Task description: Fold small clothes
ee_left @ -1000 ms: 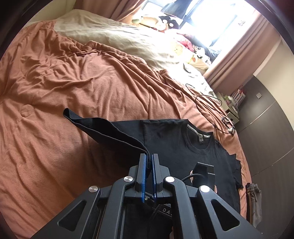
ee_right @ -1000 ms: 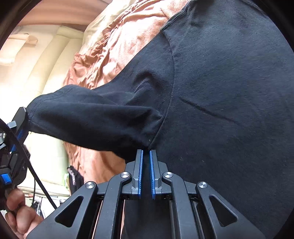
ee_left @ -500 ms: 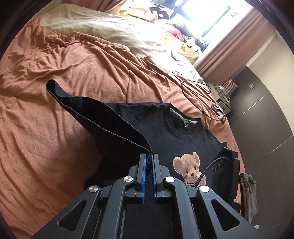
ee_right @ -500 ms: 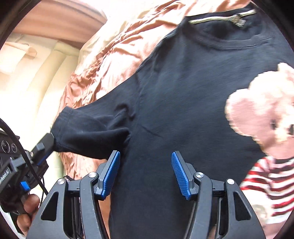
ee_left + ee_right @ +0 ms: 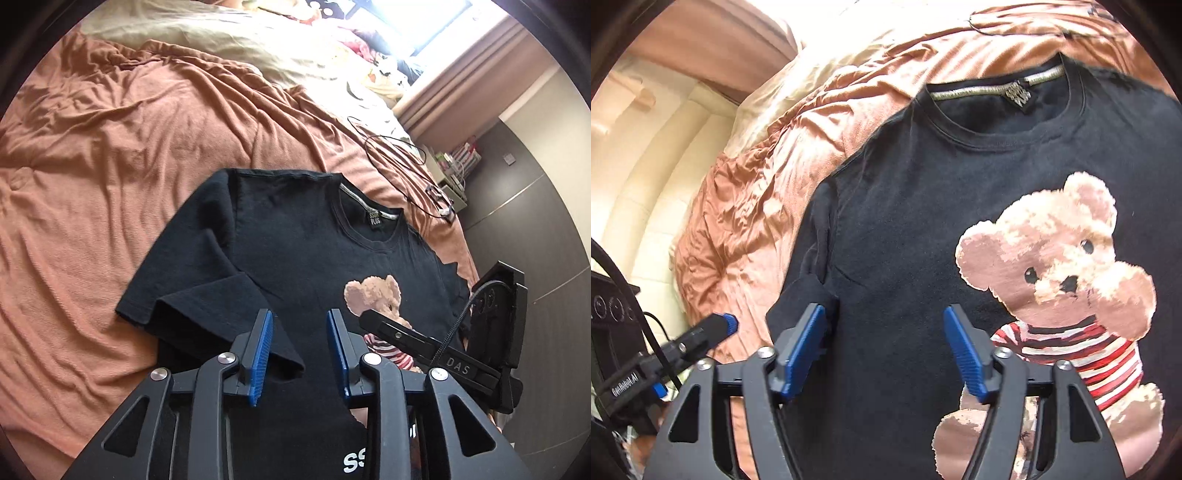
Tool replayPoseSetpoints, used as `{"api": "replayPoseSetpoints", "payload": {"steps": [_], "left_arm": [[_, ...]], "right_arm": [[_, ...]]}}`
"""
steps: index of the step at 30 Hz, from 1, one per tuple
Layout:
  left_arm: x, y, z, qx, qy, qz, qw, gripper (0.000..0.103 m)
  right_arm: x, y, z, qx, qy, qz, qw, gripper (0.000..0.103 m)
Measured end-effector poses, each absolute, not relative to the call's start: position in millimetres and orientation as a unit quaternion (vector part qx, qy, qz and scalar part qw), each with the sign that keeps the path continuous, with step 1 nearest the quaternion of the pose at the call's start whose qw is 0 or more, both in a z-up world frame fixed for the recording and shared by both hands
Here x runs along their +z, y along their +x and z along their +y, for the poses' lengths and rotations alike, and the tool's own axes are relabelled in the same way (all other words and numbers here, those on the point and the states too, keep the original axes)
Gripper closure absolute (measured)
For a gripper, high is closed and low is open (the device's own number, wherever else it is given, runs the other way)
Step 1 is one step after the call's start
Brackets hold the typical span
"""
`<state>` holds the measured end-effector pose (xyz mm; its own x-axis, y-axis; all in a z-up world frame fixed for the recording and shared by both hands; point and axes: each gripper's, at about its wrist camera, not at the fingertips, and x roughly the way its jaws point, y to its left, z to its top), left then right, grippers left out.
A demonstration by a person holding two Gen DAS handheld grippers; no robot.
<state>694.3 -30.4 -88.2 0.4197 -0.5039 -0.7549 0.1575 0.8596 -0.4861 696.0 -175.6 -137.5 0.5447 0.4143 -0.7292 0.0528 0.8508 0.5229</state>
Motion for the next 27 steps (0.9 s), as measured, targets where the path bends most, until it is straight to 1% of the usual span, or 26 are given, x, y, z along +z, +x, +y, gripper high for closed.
{"api": "replayPoseSetpoints", "payload": {"steps": [5,13,20,21,23,27], "left_arm": [[-91.5,691.2,5.2,-0.152,-0.173,0.508,0.830,0.070],[-114.2,688.7,57.8,-0.096,-0.193,0.522,0.825,0.070],[-131.7,692.8,82.0,-0.072,-0.196,0.531,0.821,0.070],[-134.0,694.7,82.8,-0.071,-0.196,0.532,0.821,0.070],[-138.9,699.2,82.5,-0.071,-0.195,0.533,0.820,0.070],[-150.4,710.8,72.8,-0.071,-0.185,0.538,0.819,0.070]], "right_arm": [[-129.4,692.7,-148.2,0.122,0.204,0.464,0.853,0.035],[-117.4,699.9,-98.5,0.139,0.115,0.460,0.870,0.035],[-126.0,716.9,-68.3,0.149,0.090,0.467,0.867,0.035],[-129.8,718.7,-65.1,0.145,0.084,0.469,0.867,0.036],[-140.0,721.3,-62.6,0.135,0.078,0.482,0.862,0.056],[-164.0,724.6,-65.5,0.115,0.076,0.514,0.847,0.068]]}}
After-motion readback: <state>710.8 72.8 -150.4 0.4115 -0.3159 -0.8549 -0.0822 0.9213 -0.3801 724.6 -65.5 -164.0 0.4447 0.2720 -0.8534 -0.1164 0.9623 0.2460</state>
